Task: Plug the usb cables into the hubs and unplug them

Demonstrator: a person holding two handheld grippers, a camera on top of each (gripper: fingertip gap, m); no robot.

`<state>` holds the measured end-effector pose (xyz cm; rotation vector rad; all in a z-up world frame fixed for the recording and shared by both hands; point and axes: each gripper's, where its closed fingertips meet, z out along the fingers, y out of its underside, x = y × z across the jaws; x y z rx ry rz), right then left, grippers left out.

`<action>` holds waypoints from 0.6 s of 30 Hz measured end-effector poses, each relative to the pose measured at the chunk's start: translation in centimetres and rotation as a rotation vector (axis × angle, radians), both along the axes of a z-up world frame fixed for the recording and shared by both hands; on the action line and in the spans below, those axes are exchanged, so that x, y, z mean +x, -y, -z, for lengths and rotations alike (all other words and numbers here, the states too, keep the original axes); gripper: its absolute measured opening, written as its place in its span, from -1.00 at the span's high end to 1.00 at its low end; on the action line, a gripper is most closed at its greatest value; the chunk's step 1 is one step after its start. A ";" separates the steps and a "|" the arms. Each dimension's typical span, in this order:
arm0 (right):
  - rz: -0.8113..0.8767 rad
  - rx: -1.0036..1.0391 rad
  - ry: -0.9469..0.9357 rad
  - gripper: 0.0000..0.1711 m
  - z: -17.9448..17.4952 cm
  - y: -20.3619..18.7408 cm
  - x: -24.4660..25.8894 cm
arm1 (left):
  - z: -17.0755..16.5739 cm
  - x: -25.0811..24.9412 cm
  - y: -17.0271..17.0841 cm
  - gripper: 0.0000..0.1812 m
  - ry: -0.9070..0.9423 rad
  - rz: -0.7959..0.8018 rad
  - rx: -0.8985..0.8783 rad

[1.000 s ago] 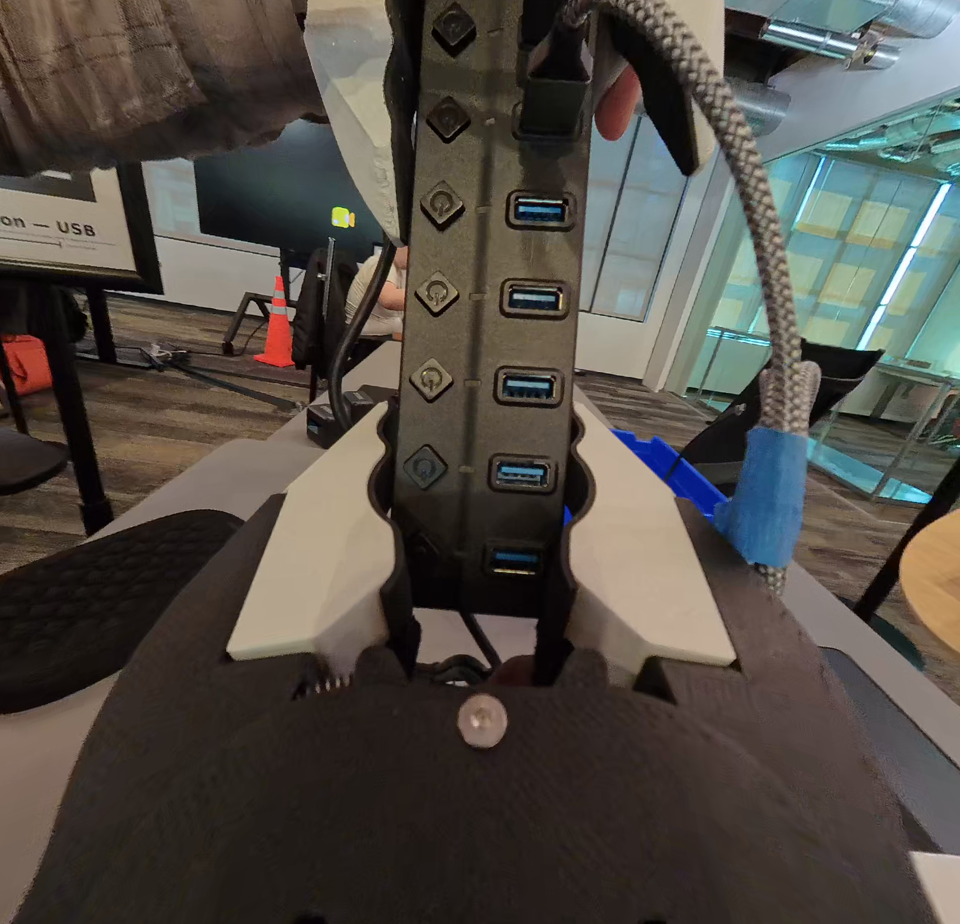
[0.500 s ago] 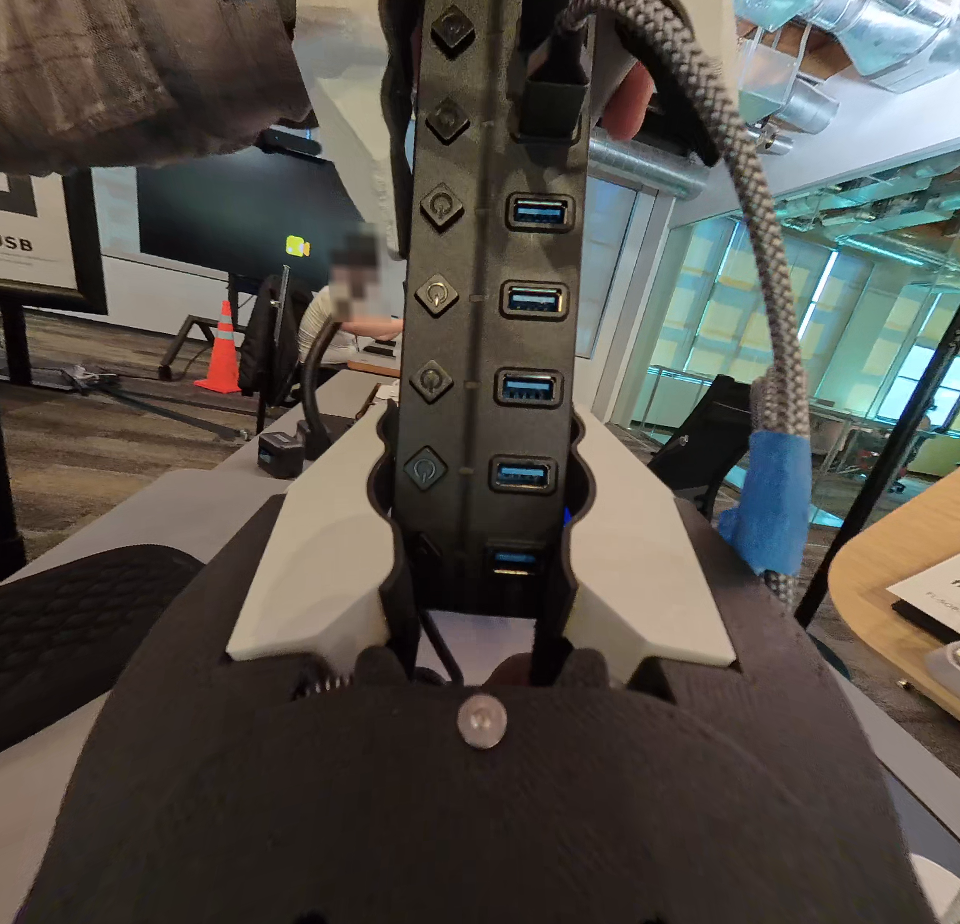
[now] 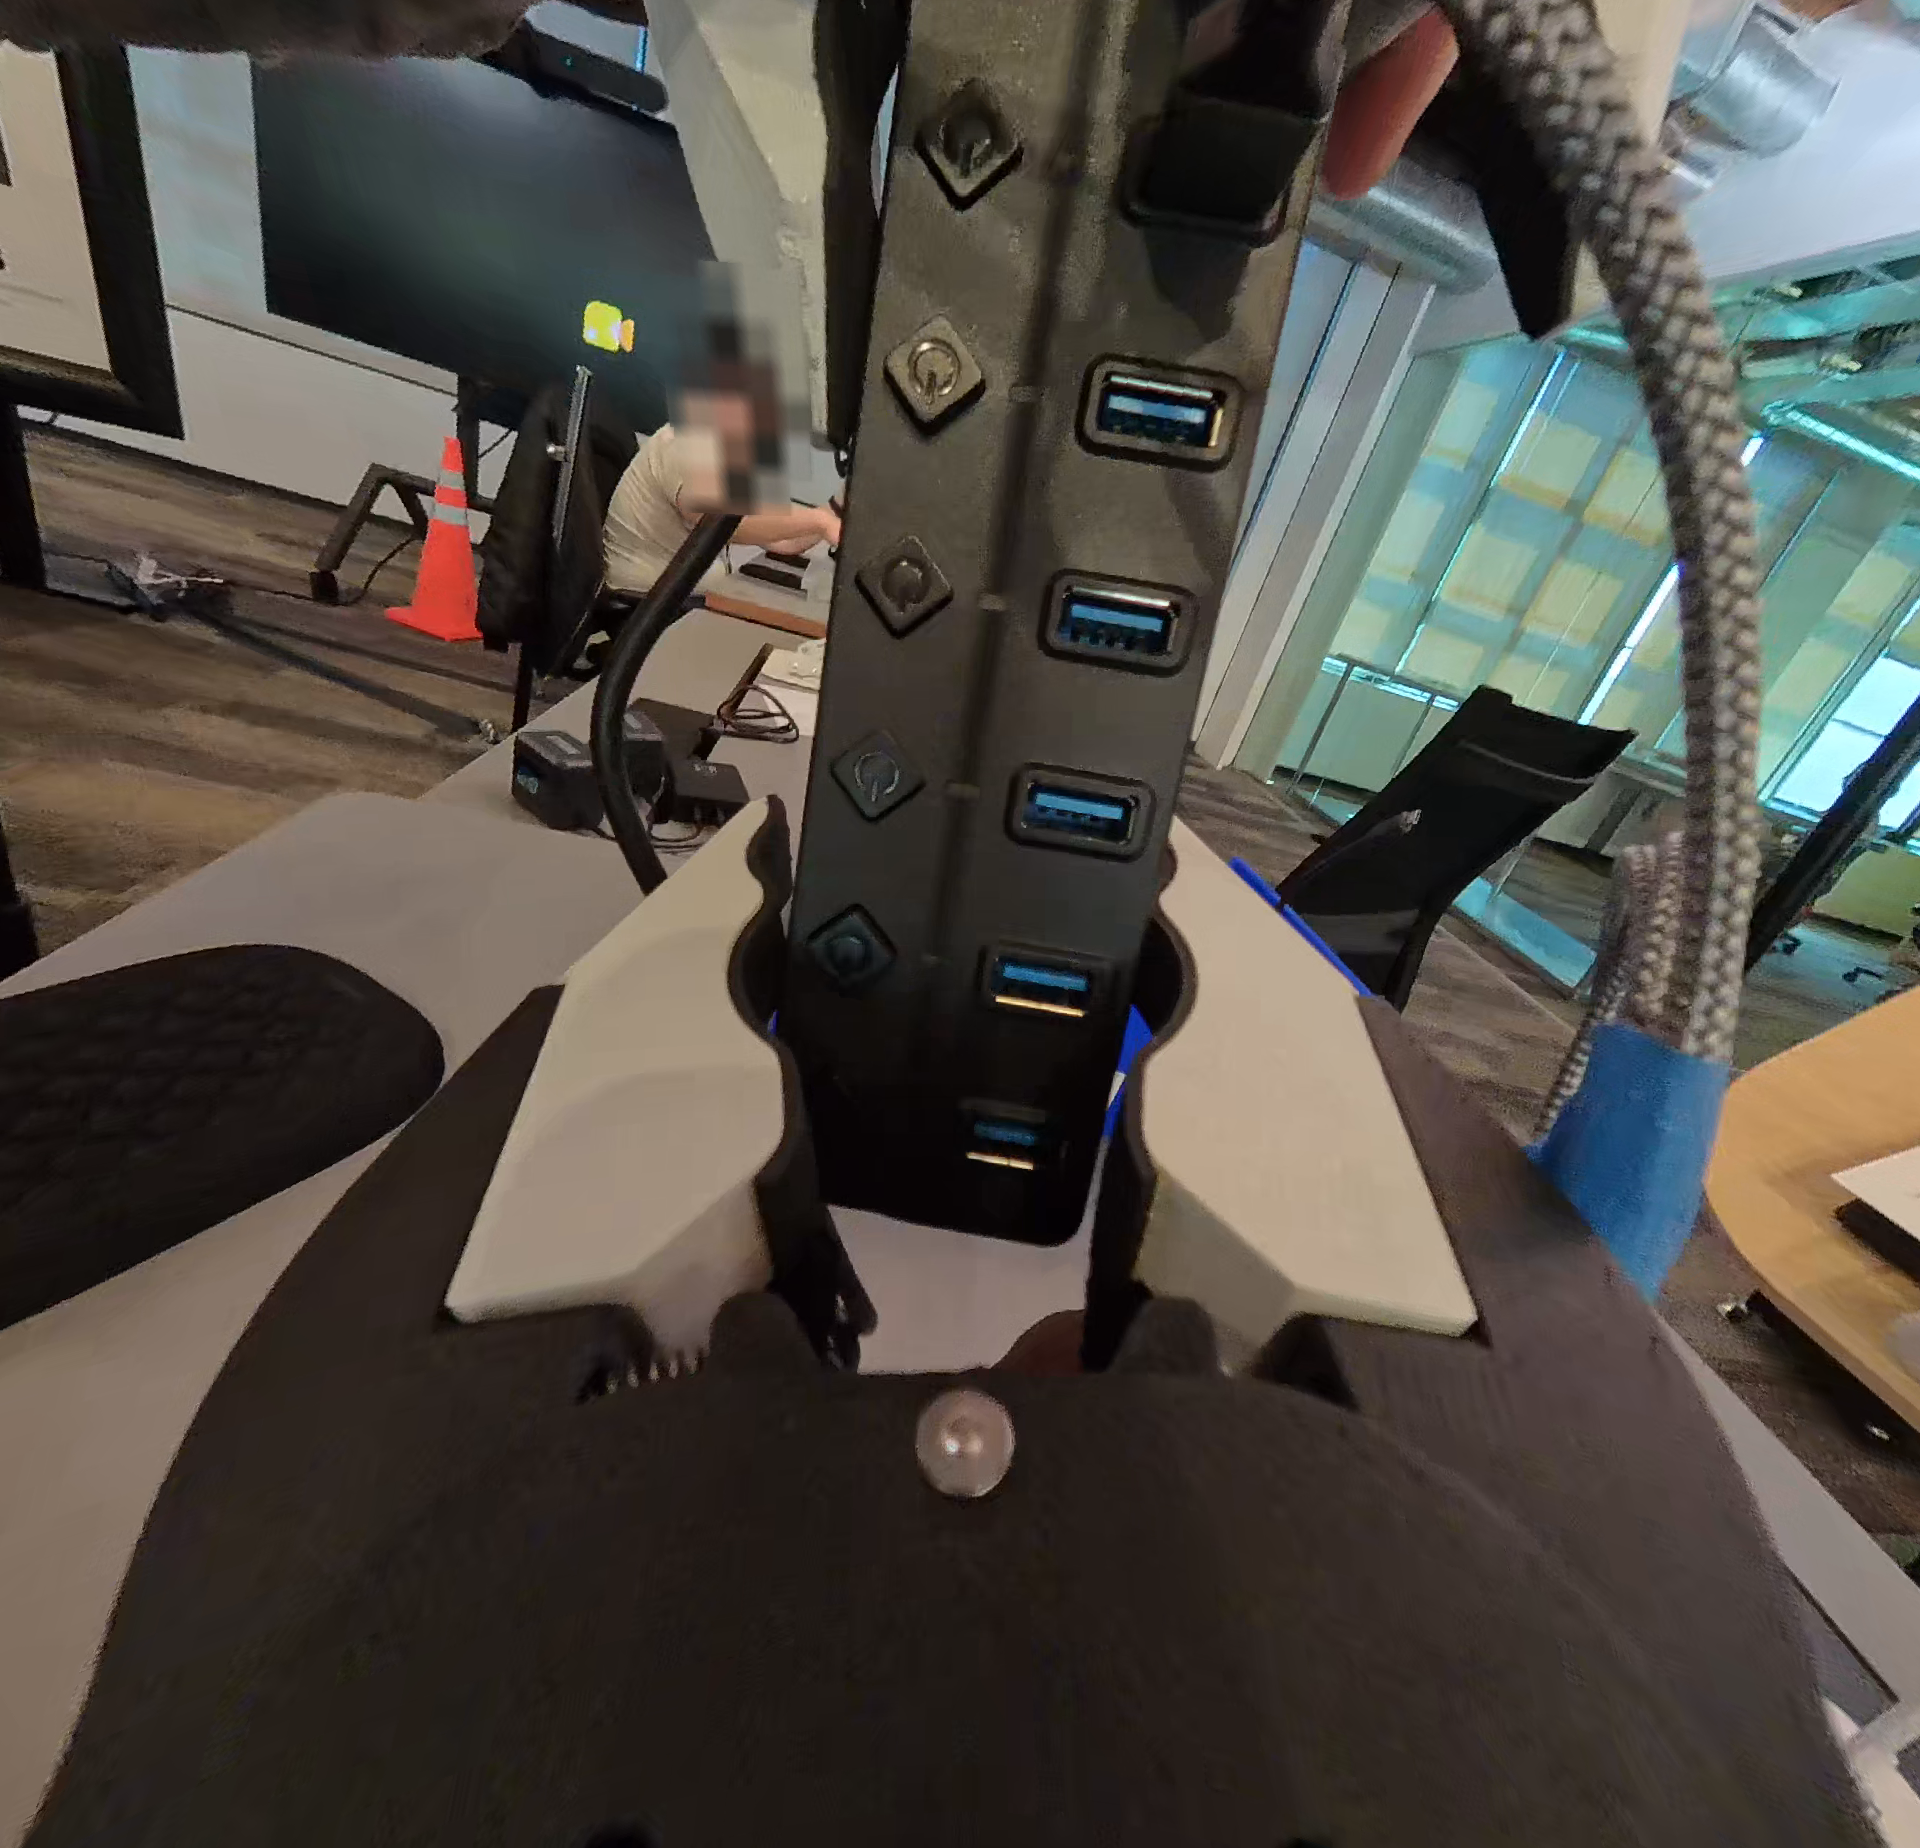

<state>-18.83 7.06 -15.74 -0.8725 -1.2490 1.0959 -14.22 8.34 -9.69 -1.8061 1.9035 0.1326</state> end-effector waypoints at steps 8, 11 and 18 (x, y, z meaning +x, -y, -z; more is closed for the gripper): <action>-0.033 0.060 0.218 0.24 2.3 -1.2 1.6 | 0.0 -3.7 -1.5 0.14 0.030 -0.103 -0.022; -0.107 0.082 0.350 0.33 3.0 -0.6 3.5 | -0.1 -4.8 -1.9 0.14 0.041 -0.135 -0.024; -0.048 0.019 0.250 0.45 -2.8 -2.3 8.1 | 1.0 -6.0 -2.5 0.14 -0.004 -0.154 -0.040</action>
